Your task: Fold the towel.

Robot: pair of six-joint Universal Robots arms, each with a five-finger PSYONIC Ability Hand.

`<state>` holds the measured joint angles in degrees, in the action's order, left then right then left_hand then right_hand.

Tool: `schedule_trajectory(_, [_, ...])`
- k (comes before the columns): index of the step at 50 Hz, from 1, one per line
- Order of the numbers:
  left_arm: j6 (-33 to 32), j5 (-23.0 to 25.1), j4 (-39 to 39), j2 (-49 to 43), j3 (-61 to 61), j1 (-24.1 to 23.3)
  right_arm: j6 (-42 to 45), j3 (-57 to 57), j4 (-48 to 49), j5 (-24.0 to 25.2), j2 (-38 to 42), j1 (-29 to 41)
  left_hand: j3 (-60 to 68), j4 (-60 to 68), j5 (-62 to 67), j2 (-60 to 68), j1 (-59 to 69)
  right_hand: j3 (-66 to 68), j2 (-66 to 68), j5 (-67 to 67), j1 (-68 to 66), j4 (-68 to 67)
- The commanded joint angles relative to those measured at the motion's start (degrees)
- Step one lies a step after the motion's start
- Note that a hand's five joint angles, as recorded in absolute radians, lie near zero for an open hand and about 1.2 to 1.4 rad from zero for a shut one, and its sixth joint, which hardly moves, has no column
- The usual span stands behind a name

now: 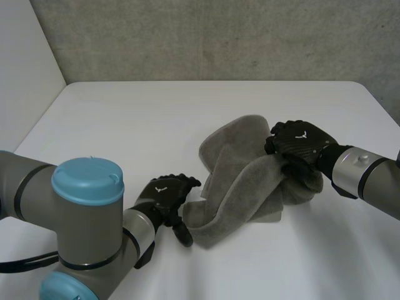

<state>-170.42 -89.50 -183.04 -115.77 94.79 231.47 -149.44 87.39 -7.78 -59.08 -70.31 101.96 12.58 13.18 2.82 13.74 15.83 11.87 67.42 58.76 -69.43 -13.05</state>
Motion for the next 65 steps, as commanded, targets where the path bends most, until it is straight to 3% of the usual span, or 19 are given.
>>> schedule_trajectory(1, [-0.1,0.6,-2.2,0.1,1.4,-0.7,0.1,0.0,0.1,0.0,1.7,-0.1,-2.6,-3.2,-1.9,-2.9,-4.9,-1.9,3.6,2.2,-1.6,3.1])
schedule_trajectory(6, [-0.1,0.6,-2.8,-0.3,1.3,-1.0,0.1,0.6,0.2,-0.1,1.9,-0.1,-2.6,-3.2,4.0,3.0,0.9,-1.9,3.4,2.0,-1.4,3.1])
schedule_trajectory(8, [-0.1,0.5,-2.8,-1.6,1.4,-1.4,0.0,0.8,0.4,-0.2,2.0,-0.2,-2.6,-3.2,17.5,16.6,14.5,-1.9,3.4,2.0,-1.4,3.1])
schedule_trajectory(11, [-0.1,0.3,-2.8,-2.8,1.2,-2.5,-0.2,1.0,1.1,-0.6,2.1,-0.8,-2.6,-3.2,25.6,24.7,22.6,-1.9,3.4,2.0,-1.4,3.1])
schedule_trajectory(18, [0.1,-0.1,-2.9,-2.6,1.2,-3.4,-2.7,1.9,2.4,-4.3,2.5,-2.2,-2.6,-3.2,26.2,25.2,23.1,-1.9,3.6,2.2,-1.5,3.1])
schedule_trajectory(30, [0.2,-0.1,-3.1,-3.2,1.0,-3.7,-3.0,3.8,2.2,-4.1,1.8,-2.6,-2.6,-3.2,27.2,26.2,24.2,-1.9,2.6,1.2,-0.5,3.1])
schedule_trajectory(32, [0.2,-0.1,-3.2,-3.2,0.9,-3.7,-3.1,3.9,2.2,-4.0,1.8,-2.6,-2.6,-3.2,34.1,33.1,31.0,-1.9,2.4,1.0,-0.4,3.1])
schedule_trajectory(34, [0.2,-0.3,-3.4,-3.8,0.7,-3.7,-3.0,4.5,1.8,-4.0,1.8,-2.6,-2.6,-3.2,52.0,51.1,49.0,-1.9,1.4,0.0,0.6,3.1])
schedule_trajectory(35, [0.2,-0.3,-3.4,-3.8,0.7,-3.7,-3.0,4.5,1.8,-4.0,1.8,-2.6,-2.6,-3.2,52.1,51.1,49.0,-1.9,1.4,0.0,0.6,3.1])
schedule_trajectory(37, [0.2,-1.4,-3.7,-3.9,0.5,-3.6,-3.0,5.0,1.5,-4.0,1.6,-2.6,-2.6,-3.2,67.1,66.2,64.1,-1.9,1.7,0.4,0.3,3.1])
schedule_trajectory(45, [-0.6,-2.0,-3.7,-3.2,0.0,-1.9,-1.9,5.1,-2.0,-2.4,-0.4,-2.6,-2.6,-3.2,67.2,66.3,64.2,-1.9,12.6,11.2,-10.6,3.1])
schedule_trajectory(51, [-1.1,-1.9,-4.3,-3.4,-7.0,3.3,2.0,-2.6,-0.7,1.1,1.1,-1.4,-2.6,-3.2,67.2,66.3,64.2,-1.9,12.6,11.2,-10.6,3.1])
schedule_trajectory(54, [-2.1,-2.0,-4.8,-3.0,-16.6,7.0,1.9,-11.4,3.0,0.4,2.3,1.0,-2.6,-3.2,67.2,66.3,64.2,-1.9,12.6,11.2,-10.6,3.1])
schedule_trajectory(56, [-3.5,-1.9,-5.0,-2.4,-20.4,8.7,-1.8,-19.2,15.7,-3.4,-0.3,3.5,-2.6,-3.2,67.2,66.3,64.2,-1.9,12.6,11.2,-10.6,3.1])
schedule_trajectory(57, [-5.2,-2.0,-5.5,-1.2,-23.7,10.0,-1.8,-19.3,15.8,-3.4,-0.4,3.5,-2.6,-3.2,67.2,66.3,64.2,-1.9,12.6,11.2,-10.6,3.1])
schedule_trajectory(59, [-6.5,-1.8,-6.5,1.0,-26.3,10.7,-8.0,-19.9,30.3,-8.1,-5.2,3.8,-2.6,-3.2,67.2,66.3,64.2,-1.9,12.6,11.2,-10.6,3.1])
schedule_trajectory(62, [-7.7,-1.6,-10.0,7.5,-28.6,11.5,-13.7,-17.9,39.0,-9.6,-8.0,3.2,-2.6,-3.2,67.2,66.3,64.2,-1.9,12.6,11.2,-10.6,3.1])
schedule_trajectory(65, [-8.1,-1.3,-13.5,12.0,-25.8,11.6,-14.7,-15.1,36.9,-8.1,-9.0,3.4,-2.6,-3.2,67.2,66.3,64.2,-1.9,12.6,11.2,-10.6,3.1])
